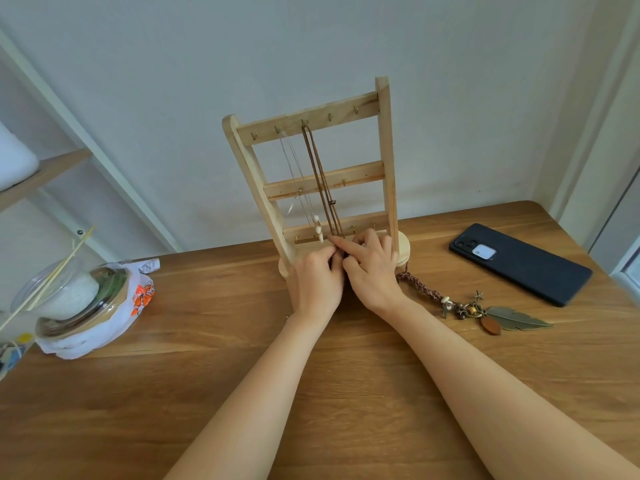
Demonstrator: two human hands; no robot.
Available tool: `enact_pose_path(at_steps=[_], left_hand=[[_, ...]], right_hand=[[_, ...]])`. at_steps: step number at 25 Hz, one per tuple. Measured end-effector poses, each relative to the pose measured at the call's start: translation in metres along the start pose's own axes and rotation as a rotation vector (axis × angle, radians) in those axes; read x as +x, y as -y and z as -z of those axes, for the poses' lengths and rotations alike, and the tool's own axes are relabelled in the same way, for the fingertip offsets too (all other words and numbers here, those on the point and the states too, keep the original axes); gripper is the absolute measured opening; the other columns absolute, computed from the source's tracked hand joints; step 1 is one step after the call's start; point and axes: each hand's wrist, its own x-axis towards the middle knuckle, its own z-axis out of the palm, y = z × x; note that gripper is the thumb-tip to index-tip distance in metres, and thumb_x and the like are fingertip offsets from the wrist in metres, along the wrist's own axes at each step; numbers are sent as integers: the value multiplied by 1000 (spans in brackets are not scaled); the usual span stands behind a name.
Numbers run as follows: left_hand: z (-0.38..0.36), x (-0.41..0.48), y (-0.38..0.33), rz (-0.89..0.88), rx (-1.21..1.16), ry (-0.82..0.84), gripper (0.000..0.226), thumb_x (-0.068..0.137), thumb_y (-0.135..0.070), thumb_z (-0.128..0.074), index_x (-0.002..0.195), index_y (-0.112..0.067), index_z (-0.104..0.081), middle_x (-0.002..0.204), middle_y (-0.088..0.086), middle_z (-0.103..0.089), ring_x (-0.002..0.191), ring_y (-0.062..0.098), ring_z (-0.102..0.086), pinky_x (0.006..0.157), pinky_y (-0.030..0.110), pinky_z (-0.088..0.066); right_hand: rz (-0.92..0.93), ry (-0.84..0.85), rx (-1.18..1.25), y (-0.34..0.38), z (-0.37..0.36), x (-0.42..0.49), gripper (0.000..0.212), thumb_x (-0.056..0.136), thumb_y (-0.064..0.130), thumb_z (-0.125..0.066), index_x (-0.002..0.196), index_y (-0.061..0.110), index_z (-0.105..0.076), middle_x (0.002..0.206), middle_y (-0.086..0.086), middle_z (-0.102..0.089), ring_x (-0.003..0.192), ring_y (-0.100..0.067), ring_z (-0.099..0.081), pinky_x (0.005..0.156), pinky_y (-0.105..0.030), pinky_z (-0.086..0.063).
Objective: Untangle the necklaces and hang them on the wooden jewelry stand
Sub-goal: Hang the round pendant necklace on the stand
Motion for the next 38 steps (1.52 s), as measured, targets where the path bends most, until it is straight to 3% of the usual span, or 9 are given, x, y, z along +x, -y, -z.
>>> enact_pose_path(at_steps=[7, 10, 13, 16, 20, 22, 25, 31, 38], left_hand=[[39, 23, -9, -403, 367, -3, 14, 95, -28, -65, 93, -20, -77, 86, -4, -74, 77, 19, -69, 58, 30, -50], [45, 41, -9, -601, 521, 40, 13, 94, -27, -68, 91, -16, -75, 83, -1, -70, 75, 22, -69, 55, 32, -49], [48, 54, -9, -721, 632, 60, 14, 88, -27, -76, 85, -13, -74, 77, 1, -63, 65, 25, -67, 47, 27, -36], [49, 67, -10, -792, 679, 72, 17, 88, -29, -76, 84, -13, -74, 77, 2, -61, 61, 25, -65, 44, 27, -36], [49, 77, -13, -808, 682, 55, 17, 88, -30, -76, 80, -16, -76, 73, 0, -63, 57, 24, -65, 48, 25, -27], [47, 79, -14, -797, 676, 50, 15, 90, -29, -74, 83, -16, -78, 77, 0, -67, 62, 26, -68, 47, 26, -34], [49, 86, -15, -736, 656, 0, 12, 89, -25, -76, 81, -16, -78, 73, -1, -67, 61, 28, -68, 48, 27, -40], [47, 87, -17, -698, 590, -31, 12, 86, -17, -76, 76, -11, -77, 64, 3, -67, 59, 29, -67, 51, 29, -43], [51, 83, -21, -597, 522, 79, 21, 99, -31, -60, 100, -22, -79, 91, 0, -77, 87, 26, -73, 66, 35, -51]], right_hand=[[-94, 40, 222, 4, 3, 1, 51, 90, 37, -31, 130, 35, -64, 102, 10, -45, 104, -18, -33, 89, -35, -22], [-125, 44, 288, 4, 5, 1, 40, 98, 23, -41, 130, 32, -64, 108, 8, -52, 108, -21, -34, 95, -39, -25], [-136, 51, 291, 3, 4, 2, 43, 97, 12, -48, 134, 31, -60, 112, 8, -56, 111, -22, -35, 100, -43, -27], [-118, 45, 300, 0, 3, 3, 47, 95, 10, -50, 137, 29, -57, 113, 9, -62, 108, -19, -38, 98, -41, -31], [-159, 66, 483, -1, 6, 3, 55, 92, 4, -51, 142, 28, -53, 108, 14, -65, 112, -18, -39, 100, -35, -36], [-171, 77, 535, -1, 7, 1, 56, 92, 3, -50, 143, 26, -52, 114, 8, -66, 116, -18, -39, 101, -29, -37], [-181, 42, 584, -3, 6, -1, 55, 91, -1, -49, 143, 18, -54, 116, 2, -69, 117, -14, -42, 90, -14, -36], [-62, -19, 380, 0, 2, -3, 58, 79, 19, -44, 134, 31, -60, 108, 18, -65, 108, -10, -43, 99, -36, -33], [2, -71, 268, -4, 0, -1, 48, 80, 18, -46, 122, 25, -67, 117, 9, -68, 111, -13, -48, 101, -47, -37]])
